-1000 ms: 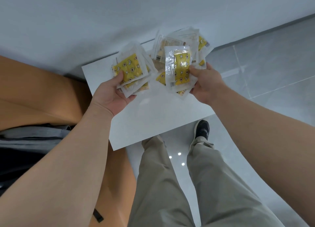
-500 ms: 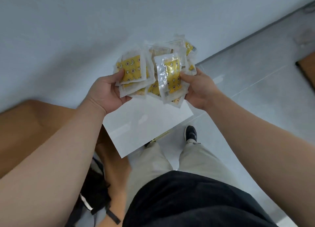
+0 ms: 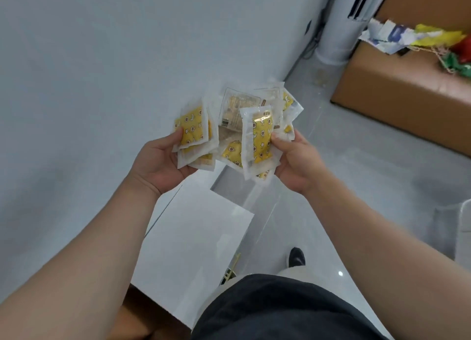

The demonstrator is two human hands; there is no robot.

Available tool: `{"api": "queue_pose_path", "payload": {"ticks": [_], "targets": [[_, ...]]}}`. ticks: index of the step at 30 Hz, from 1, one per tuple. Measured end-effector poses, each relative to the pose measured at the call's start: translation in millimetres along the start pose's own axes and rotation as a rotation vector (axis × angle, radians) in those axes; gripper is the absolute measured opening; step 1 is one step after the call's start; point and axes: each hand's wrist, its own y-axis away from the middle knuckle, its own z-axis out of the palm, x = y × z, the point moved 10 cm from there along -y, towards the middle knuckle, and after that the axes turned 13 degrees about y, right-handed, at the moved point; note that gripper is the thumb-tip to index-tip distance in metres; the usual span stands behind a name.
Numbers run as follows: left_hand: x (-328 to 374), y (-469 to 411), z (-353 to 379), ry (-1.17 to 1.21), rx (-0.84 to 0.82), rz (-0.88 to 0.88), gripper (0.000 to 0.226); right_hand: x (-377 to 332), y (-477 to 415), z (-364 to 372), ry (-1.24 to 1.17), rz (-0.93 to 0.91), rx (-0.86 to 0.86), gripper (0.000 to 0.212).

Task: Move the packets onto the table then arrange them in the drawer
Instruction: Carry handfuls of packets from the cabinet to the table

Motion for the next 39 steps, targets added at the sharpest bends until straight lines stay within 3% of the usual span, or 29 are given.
{"api": "queue_pose_path", "payload": {"ticks": [10, 19, 30, 39], "targets": [[-99.3, -53.4, 164.2, -0.05, -0.13, -0.124, 0.031, -104.4, 76.2, -165.7, -0.257, -0.245, 0.278, 0.032], [-278.8, -63.2, 302.2, -0.158, -0.243, -0.278, 0.026, -156.5, 189.6, -354.9, -0.379, -0.416, 0.486, 0.034], [-501.7, -69.5, 392.0, -0.385, -0.307, -0.491, 0.036, -133.7, 296.5, -555.4, -0.473, -0.474, 0.684, 0.041], [-691.1, -89.1, 465.2, -0.573, -0.355, -0.763, 0.025, -92.4, 369.3, -701.7, -0.675, -0.479, 0.975, 0.033]]}}
